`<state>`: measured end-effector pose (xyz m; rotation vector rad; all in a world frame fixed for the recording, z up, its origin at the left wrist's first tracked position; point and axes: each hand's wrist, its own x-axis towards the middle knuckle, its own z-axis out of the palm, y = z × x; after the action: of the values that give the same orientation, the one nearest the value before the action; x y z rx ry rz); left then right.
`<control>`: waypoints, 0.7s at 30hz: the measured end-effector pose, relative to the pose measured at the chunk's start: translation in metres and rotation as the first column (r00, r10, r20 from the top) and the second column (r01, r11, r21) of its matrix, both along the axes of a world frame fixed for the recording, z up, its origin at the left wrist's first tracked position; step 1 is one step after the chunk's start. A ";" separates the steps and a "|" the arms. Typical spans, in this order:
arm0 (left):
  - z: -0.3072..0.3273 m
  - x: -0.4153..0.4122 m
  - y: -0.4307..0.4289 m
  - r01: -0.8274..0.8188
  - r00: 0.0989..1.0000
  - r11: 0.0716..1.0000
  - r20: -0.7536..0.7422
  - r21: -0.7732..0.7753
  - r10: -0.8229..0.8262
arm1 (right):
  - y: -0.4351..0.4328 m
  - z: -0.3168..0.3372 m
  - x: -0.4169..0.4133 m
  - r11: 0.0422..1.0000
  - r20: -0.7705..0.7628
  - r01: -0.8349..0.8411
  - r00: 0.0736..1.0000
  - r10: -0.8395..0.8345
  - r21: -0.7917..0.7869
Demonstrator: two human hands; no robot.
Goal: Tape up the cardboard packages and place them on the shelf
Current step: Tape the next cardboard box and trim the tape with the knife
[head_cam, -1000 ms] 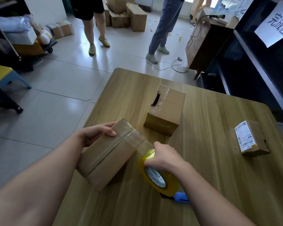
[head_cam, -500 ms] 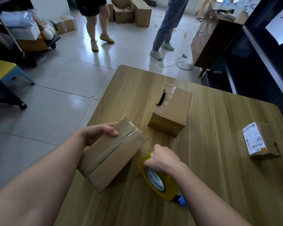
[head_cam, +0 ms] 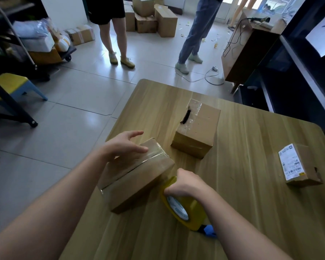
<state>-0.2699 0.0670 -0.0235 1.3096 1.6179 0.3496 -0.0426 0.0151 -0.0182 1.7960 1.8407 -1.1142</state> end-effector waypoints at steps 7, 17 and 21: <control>0.008 0.057 -0.045 0.383 0.755 0.923 -0.559 -0.049 -0.343 | -0.009 -0.001 0.003 0.999 -0.020 0.048 0.999 -0.049 -0.022; 0.012 0.049 -0.030 0.369 0.779 0.929 -0.553 0.025 -0.294 | -0.041 0.002 0.014 0.990 -0.188 0.108 0.978 -0.090 0.090; 0.014 0.042 -0.022 0.387 0.763 0.922 -0.555 -0.019 -0.332 | -0.048 0.005 0.007 0.983 -0.243 0.179 0.956 -0.166 0.031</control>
<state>-0.2276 0.0448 -0.0096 1.8809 1.7649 -0.2198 -0.0354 -0.0333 -0.0136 1.9578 1.8886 -1.4152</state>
